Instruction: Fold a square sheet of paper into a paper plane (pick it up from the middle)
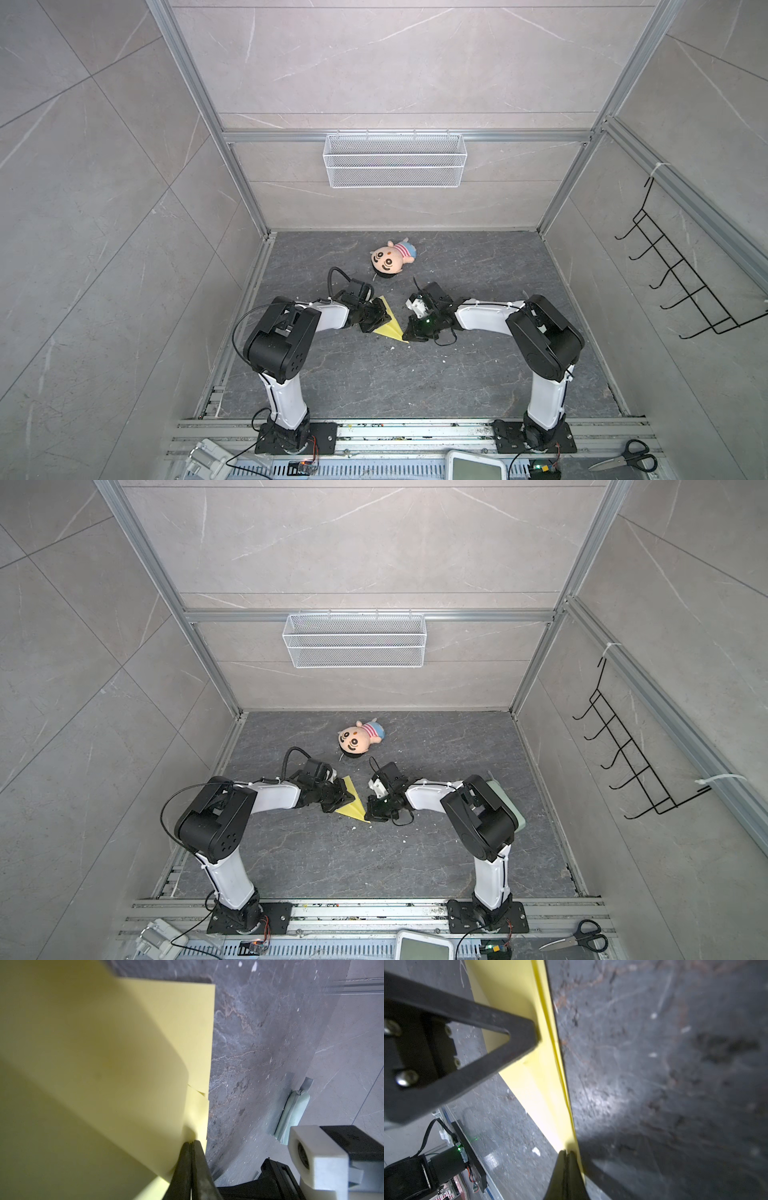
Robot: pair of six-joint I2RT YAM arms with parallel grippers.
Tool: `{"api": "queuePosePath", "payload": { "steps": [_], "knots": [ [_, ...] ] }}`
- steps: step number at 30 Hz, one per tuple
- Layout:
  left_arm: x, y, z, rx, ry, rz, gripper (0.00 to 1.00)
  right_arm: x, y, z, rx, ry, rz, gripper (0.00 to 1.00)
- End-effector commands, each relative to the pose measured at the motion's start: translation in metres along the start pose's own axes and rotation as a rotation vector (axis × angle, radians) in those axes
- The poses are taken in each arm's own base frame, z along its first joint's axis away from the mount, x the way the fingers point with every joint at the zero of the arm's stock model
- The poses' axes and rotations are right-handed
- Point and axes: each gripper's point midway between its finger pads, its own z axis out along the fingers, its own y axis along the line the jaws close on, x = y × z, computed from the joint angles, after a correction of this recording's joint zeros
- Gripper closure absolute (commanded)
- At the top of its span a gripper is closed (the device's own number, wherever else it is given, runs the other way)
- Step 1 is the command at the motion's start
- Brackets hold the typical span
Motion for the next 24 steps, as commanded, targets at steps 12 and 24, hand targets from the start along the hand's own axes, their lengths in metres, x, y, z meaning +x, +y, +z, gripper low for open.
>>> {"api": "queuePosePath", "payload": {
  "steps": [12,24],
  "knots": [
    [0.008,0.036,0.005,-0.118,0.032,-0.041,0.94,-0.002,0.031,-0.034,-0.111,-0.099,-0.068,0.95],
    [0.009,0.027,0.005,-0.081,0.043,-0.019,0.94,-0.032,0.016,0.007,-0.043,-0.051,-0.013,0.96]
  ]
}}
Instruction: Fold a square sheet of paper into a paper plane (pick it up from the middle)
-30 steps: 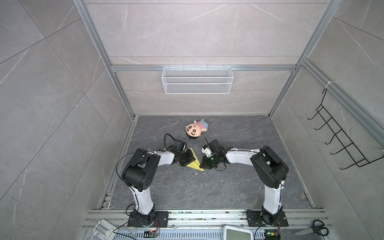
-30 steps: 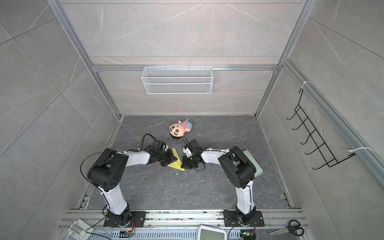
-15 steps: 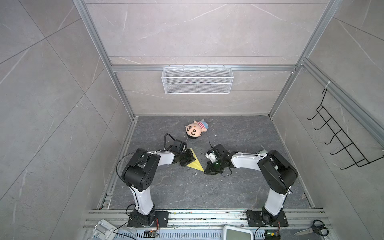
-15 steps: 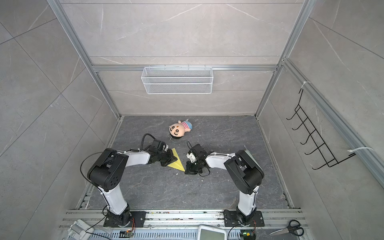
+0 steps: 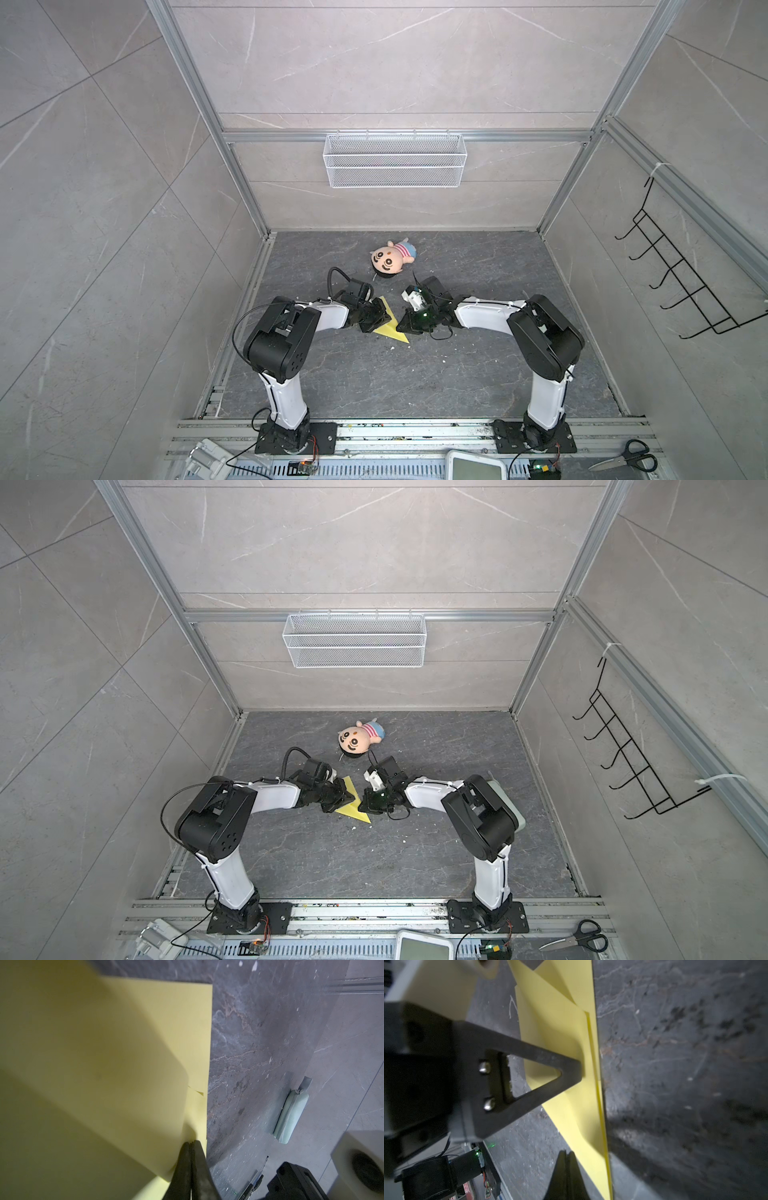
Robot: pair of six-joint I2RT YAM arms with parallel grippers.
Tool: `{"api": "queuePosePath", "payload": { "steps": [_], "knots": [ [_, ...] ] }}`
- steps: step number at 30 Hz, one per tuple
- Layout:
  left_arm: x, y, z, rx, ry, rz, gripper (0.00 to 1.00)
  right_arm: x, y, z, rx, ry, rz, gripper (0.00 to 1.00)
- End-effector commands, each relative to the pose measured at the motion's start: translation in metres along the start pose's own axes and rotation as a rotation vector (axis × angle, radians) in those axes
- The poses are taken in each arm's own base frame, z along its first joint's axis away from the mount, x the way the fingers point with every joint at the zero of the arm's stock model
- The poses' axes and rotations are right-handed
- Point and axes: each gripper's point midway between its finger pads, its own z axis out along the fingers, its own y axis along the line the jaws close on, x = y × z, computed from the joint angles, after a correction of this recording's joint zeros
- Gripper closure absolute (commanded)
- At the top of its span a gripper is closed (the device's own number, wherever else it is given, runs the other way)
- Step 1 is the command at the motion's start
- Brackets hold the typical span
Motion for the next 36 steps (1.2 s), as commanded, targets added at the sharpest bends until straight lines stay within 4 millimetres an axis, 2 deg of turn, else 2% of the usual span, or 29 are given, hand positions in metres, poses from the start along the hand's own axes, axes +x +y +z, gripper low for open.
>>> {"api": "queuePosePath", "payload": {
  "steps": [1,7,9,11,13,17,21,26,36],
  "knots": [
    [0.009,0.026,0.005,-0.082,0.038,-0.014,0.94,0.001,-0.012,0.008,0.042,0.035,0.029,0.97],
    [0.007,0.014,0.003,-0.045,0.046,0.032,0.93,0.015,-0.032,0.015,0.102,0.083,0.051,0.96],
    [0.005,0.001,0.0,-0.011,0.053,0.085,0.92,0.022,-0.039,0.018,0.121,0.106,0.063,0.96],
    [0.006,-0.022,-0.005,0.051,0.081,0.163,0.89,0.029,-0.045,0.021,0.135,0.131,0.069,0.97],
    [0.006,-0.033,-0.012,0.058,0.072,0.211,0.87,0.035,-0.054,0.023,0.156,0.144,0.083,0.97],
    [0.012,-0.025,-0.023,-0.013,0.06,0.248,0.85,0.041,-0.066,0.024,0.194,0.154,0.105,0.98],
    [0.024,-0.019,-0.027,-0.057,0.076,0.279,0.85,0.043,-0.071,0.024,0.206,0.153,0.114,0.98],
    [0.034,-0.018,-0.019,-0.069,0.11,0.306,0.87,0.047,-0.075,0.027,0.211,0.158,0.128,0.98],
    [0.034,-0.01,-0.002,-0.08,0.136,0.294,0.93,0.049,-0.078,0.028,0.215,0.168,0.131,0.98]
  ]
}}
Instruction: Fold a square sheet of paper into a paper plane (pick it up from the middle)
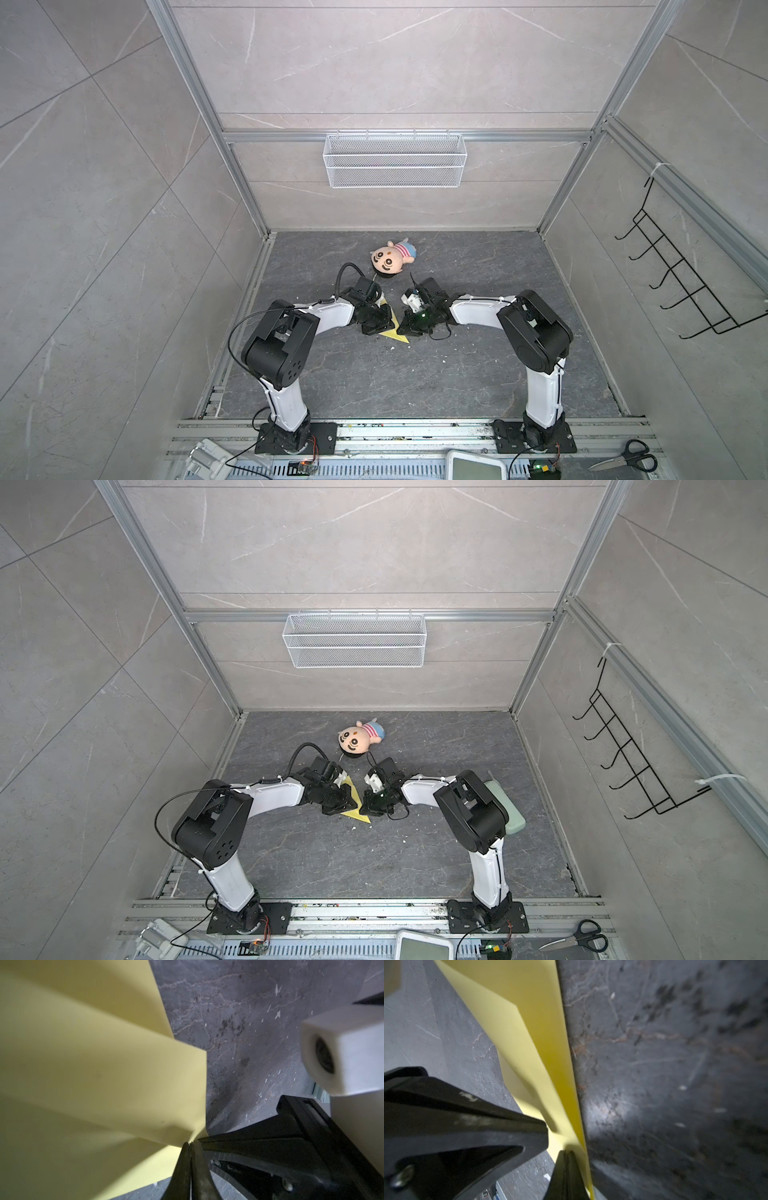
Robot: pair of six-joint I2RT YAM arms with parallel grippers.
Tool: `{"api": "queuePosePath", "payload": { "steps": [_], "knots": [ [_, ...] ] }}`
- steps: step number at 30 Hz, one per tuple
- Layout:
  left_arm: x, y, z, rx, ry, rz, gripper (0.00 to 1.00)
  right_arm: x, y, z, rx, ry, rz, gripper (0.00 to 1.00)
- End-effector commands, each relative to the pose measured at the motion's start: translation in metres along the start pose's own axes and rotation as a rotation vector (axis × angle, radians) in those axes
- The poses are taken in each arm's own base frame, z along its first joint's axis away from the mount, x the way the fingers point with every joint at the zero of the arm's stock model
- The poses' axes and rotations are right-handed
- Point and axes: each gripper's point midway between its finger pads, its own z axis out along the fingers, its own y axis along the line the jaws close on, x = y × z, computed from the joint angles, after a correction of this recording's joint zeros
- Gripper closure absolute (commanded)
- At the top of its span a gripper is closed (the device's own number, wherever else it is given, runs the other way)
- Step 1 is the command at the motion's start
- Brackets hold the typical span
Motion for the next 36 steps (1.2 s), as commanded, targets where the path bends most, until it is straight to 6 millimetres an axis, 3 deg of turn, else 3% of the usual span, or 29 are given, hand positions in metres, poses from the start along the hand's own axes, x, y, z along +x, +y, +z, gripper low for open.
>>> {"api": "queuePosePath", "payload": {
  "steps": [1,15,25,36],
  "knots": [
    [-0.005,-0.002,0.004,0.0,0.001,0.031,0.93,0.039,-0.061,0.021,0.187,0.104,0.094,0.98],
    [-0.006,0.048,0.004,-0.153,0.006,0.008,0.94,0.048,-0.072,0.022,0.219,0.126,0.105,0.98],
    [-0.025,0.066,0.004,0.029,-0.022,-0.084,0.93,0.048,-0.074,0.022,0.223,0.123,0.103,0.98],
    [-0.048,0.096,-0.008,0.037,-0.08,-0.159,0.93,0.051,-0.078,0.023,0.232,0.126,0.111,0.98]
  ]
}}
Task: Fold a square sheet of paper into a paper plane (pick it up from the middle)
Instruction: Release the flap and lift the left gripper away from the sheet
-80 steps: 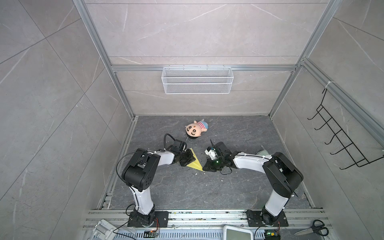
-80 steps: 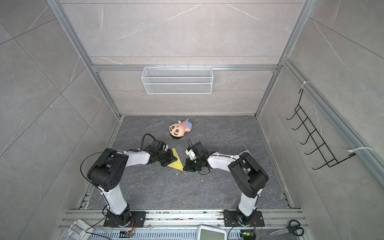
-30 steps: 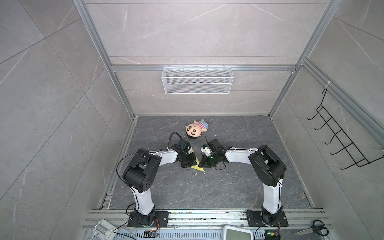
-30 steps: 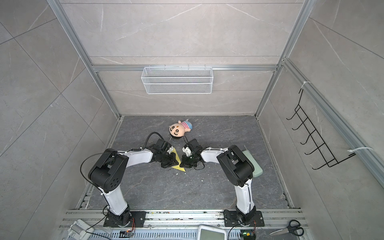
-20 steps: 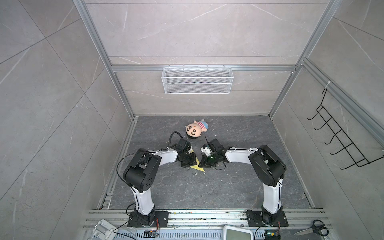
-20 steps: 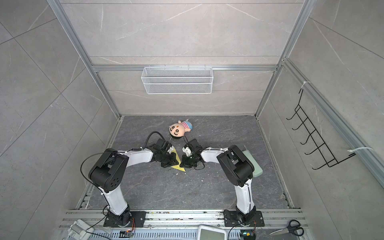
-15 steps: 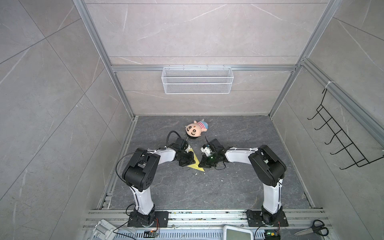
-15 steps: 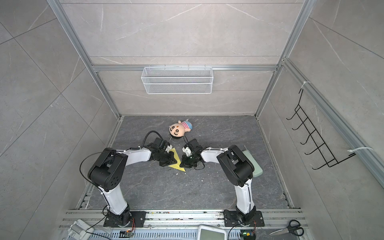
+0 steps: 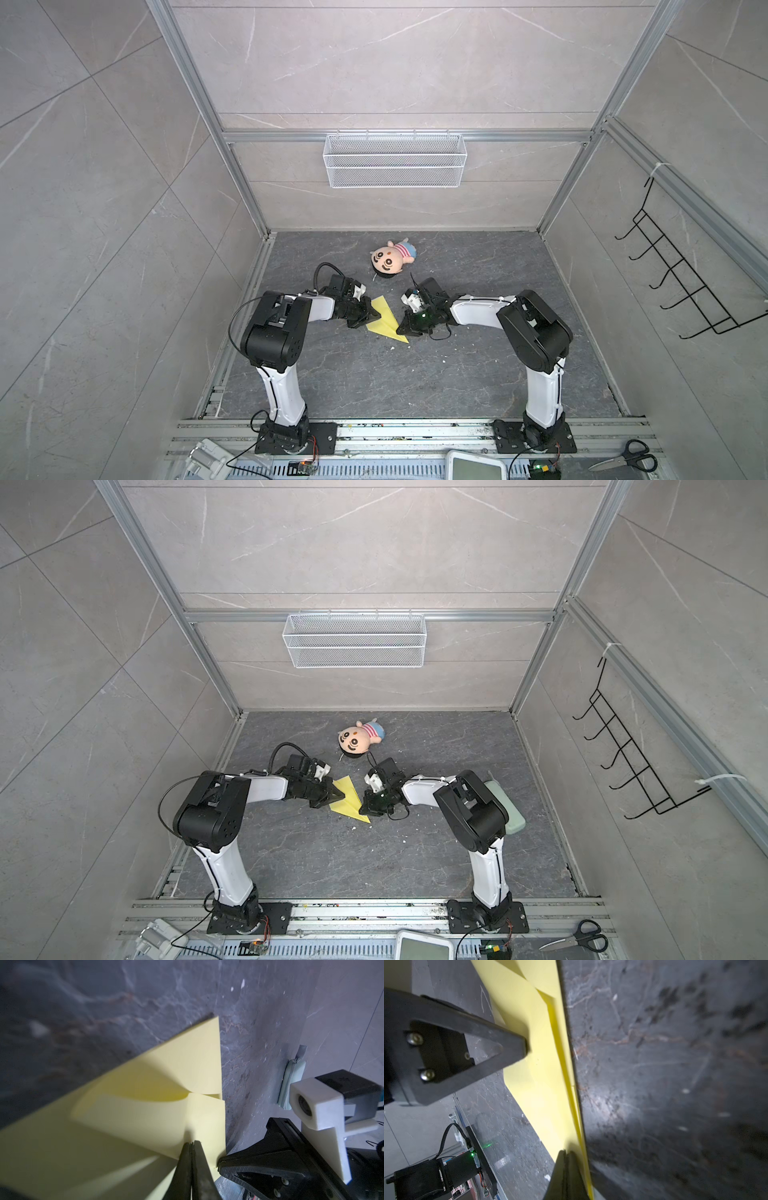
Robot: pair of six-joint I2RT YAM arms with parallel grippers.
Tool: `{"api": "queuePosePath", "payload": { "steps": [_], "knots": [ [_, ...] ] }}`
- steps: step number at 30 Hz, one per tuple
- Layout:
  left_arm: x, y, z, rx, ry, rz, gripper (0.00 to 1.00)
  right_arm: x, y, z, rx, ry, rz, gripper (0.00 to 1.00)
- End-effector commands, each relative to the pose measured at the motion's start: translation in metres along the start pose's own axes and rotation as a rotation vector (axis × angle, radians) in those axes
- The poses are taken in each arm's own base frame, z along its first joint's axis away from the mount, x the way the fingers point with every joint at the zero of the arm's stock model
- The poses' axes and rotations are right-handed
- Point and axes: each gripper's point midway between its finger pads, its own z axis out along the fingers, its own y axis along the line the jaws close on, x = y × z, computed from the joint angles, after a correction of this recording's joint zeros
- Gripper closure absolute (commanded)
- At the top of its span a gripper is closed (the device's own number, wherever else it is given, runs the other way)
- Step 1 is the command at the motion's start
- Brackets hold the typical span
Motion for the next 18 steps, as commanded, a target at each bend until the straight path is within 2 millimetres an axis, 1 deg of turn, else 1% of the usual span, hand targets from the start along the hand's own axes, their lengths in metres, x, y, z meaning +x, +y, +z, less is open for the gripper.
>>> {"api": "queuePosePath", "payload": {
  "steps": [1,5,9,14,18],
  "knots": [
    [-0.003,0.05,0.001,-0.141,-0.027,-0.076,0.93,0.052,-0.077,0.02,0.244,0.129,0.114,0.98],
    [-0.008,0.061,-0.002,-0.153,-0.041,-0.109,0.93,0.052,-0.079,0.02,0.249,0.128,0.117,0.97],
    [-0.014,0.074,-0.011,-0.18,-0.066,-0.145,0.93,0.053,-0.079,0.019,0.251,0.126,0.116,0.97],
    [-0.026,0.076,-0.021,-0.2,-0.069,-0.151,0.91,0.052,-0.078,0.017,0.248,0.12,0.116,0.97],
    [-0.043,0.075,-0.028,-0.205,-0.098,-0.148,0.9,0.052,-0.078,0.017,0.247,0.118,0.115,0.96]
  ]
}}
